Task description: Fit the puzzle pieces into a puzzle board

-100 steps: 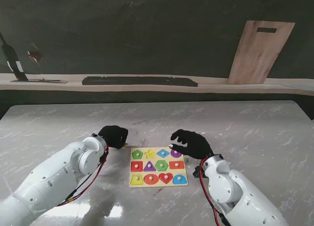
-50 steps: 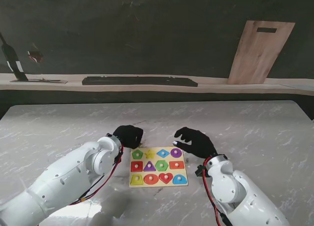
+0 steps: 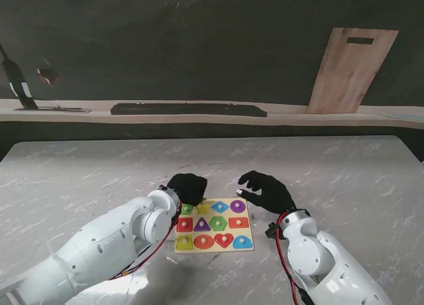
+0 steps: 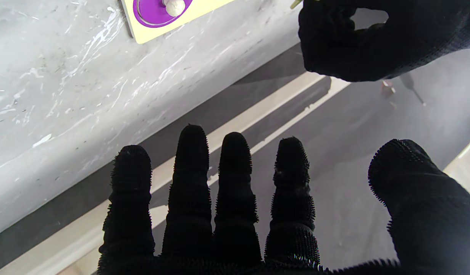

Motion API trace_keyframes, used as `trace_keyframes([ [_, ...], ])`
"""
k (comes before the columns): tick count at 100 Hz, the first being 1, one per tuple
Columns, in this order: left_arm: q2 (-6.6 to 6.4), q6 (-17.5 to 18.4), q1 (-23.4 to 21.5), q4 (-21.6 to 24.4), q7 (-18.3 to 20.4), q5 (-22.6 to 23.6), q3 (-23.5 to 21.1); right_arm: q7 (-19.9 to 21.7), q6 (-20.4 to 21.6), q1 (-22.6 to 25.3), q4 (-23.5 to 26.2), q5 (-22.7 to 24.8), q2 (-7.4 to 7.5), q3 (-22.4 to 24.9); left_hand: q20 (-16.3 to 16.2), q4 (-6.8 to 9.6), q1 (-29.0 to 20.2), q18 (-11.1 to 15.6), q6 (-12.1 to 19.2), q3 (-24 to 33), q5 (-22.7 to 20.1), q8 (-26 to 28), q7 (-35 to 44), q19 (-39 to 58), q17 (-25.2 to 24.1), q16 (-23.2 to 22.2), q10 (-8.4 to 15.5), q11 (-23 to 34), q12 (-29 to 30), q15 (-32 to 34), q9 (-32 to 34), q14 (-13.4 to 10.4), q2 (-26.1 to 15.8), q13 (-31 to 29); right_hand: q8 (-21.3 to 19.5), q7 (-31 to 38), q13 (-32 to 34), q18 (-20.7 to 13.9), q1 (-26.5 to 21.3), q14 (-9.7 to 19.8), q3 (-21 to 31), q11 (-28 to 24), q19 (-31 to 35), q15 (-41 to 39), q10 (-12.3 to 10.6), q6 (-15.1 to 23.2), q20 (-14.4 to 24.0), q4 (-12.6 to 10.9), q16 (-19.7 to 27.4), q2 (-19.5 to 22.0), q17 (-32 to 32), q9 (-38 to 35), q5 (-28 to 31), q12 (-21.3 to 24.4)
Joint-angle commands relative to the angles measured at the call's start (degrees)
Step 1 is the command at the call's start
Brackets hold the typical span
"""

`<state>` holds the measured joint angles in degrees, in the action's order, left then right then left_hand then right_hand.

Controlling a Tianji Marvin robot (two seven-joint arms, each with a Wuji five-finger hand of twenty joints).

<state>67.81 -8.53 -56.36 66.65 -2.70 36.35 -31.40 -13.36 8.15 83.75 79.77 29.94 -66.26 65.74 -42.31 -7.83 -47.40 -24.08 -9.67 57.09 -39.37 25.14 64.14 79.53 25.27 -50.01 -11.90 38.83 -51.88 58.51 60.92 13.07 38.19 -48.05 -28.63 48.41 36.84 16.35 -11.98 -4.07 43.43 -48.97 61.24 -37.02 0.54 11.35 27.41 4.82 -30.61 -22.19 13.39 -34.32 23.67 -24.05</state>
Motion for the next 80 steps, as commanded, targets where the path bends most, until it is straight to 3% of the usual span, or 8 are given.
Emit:
trace_keyframes([
  [1,0.71,-0.36,0.52,-0.21,-0.19,1.33,1.28,-0.19,0.11,0.49,0.58,0.17,-0.3,-0.02,-1.34,3.98,-0.26,-2.65,0.26,4.53,-0.63,2.07,3.01,2.45,0.7,-0.52,-2.69,1.75,-1.23,2.37,0.91,0.1,1.03,-2.05,-0.42,0.65,1.01,0.31,-0.69,0.08,-0.44,-0.64,0.93,-0.73,-0.31,0.59,0.53,-2.34,-0.52,1.36,-0.61,-1.31,0.44,-0.38],
  [42,2.33,-3.76,1.88,-2.93,-3.0,3.1,5.56,0.31,-0.5,0.35,0.75,-0.5,-0.34,-0.18,-1.59,3.82,0.16,-2.86,-0.23,5.17,-0.54,1.58,3.63,3.27,1.95,-0.3,-3.08,3.15,-0.53,3.53,0.84,0.11,1.1,-2.65,-0.43,0.66,1.05,0.21,-0.76,0.14,-0.43,-0.67,0.96,-0.81,-0.34,0.55,0.53,-2.36,-0.54,1.33,-0.57,-1.32,0.42,-0.39],
  [80,2.86,-3.37,2.87,-4.07,-2.21,2.33,7.31,0.26,-0.59,0.24,0.6,-0.41,-0.35,-0.26,-1.8,3.78,0.24,-2.88,-0.13,5.21,-0.46,1.56,3.74,3.71,2.13,-0.54,-3.13,3.68,-0.42,4.27,0.64,0.2,1.01,-2.59,-0.43,0.65,1.05,0.31,-0.74,0.12,-0.44,-0.68,0.95,-0.81,-0.32,0.55,0.53,-2.35,-0.53,1.35,-0.61,-1.32,0.53,-0.39],
])
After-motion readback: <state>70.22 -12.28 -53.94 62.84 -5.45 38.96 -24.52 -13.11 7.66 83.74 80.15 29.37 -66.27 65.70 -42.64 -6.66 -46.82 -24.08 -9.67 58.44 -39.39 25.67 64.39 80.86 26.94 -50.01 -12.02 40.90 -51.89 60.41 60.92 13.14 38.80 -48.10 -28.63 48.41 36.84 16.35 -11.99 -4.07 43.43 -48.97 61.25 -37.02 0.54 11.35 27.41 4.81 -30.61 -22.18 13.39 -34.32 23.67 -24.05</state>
